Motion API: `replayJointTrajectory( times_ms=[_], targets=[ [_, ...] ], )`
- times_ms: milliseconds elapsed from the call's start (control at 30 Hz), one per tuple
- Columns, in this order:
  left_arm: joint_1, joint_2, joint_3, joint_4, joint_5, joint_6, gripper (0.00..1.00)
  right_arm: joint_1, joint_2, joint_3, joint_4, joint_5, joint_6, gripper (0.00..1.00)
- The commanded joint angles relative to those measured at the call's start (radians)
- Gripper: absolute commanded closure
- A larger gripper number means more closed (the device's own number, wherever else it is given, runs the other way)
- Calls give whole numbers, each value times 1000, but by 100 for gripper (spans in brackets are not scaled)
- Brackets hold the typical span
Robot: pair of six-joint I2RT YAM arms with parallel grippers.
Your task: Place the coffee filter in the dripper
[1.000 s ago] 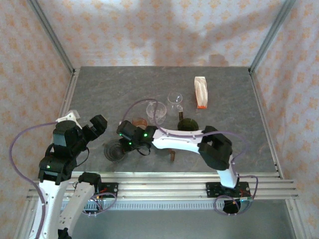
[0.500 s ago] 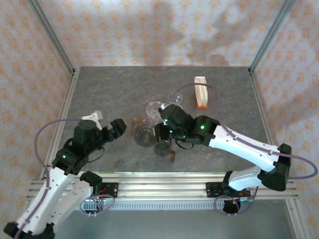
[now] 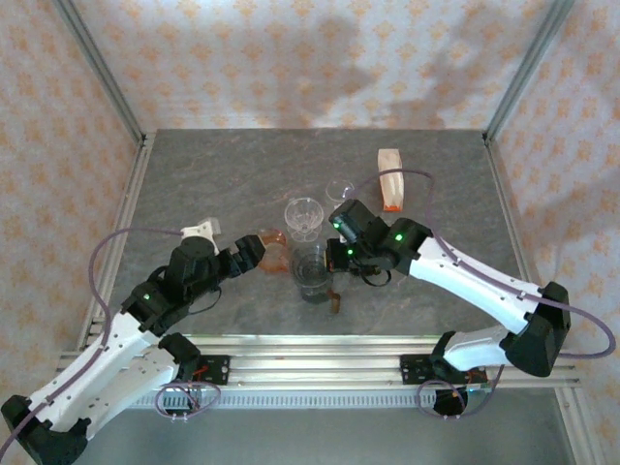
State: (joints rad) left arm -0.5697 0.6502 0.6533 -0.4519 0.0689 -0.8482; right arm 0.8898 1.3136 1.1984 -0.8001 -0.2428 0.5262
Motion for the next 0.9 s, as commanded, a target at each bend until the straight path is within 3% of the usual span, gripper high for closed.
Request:
replayJointTrajectory(
  times_ms=[0, 433, 867],
  targets=[
    [-3, -17, -1, 5, -46, -7, 1, -15, -6, -26, 45, -13, -12, 100],
    [-3, -6, -1, -4, -44, -5, 1, -28, 6, -63, 70, -10, 0, 100],
    [-3, 5, 15, -23, -46, 5, 1, -32, 30, -51, 63, 0, 1, 92]
  ],
)
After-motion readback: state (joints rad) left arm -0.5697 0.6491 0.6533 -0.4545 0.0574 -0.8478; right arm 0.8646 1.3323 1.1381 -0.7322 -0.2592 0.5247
